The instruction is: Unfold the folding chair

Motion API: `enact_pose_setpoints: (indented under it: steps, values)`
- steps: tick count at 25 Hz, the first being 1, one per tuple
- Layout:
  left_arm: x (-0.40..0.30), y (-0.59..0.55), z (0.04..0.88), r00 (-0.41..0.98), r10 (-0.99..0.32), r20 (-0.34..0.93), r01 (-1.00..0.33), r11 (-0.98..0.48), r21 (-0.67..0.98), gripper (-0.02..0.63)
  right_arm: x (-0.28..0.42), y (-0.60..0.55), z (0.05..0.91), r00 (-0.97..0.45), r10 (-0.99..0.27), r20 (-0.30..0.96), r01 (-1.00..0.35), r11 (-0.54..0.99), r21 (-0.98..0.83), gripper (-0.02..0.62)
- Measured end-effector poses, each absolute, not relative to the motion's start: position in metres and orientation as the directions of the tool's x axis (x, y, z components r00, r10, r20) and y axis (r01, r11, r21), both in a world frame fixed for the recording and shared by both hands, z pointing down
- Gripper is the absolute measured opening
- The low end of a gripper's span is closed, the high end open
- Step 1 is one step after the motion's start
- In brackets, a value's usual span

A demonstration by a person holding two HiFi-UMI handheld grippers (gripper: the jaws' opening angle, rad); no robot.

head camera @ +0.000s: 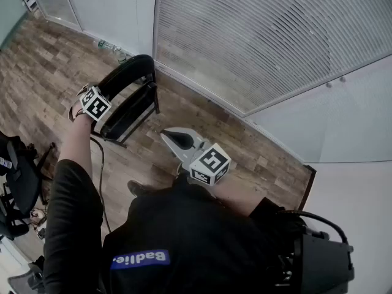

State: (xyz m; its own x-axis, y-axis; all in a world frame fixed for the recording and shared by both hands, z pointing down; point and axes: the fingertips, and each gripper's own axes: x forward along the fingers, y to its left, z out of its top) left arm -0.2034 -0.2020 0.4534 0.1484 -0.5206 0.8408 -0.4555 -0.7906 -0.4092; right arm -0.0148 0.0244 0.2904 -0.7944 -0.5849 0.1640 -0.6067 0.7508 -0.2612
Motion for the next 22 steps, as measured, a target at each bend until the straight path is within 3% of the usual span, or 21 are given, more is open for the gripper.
enact_pose_setpoints:
  steps: [22]
  values:
    - [-0.201,-0.207,0.456,0.146,-0.525,0.839,-0.453,-0.789,-0.415,0.181,-0.008,0.014,0.306,-0.782,-0.601,0.166,-0.621,0.722,-0.306,0.003]
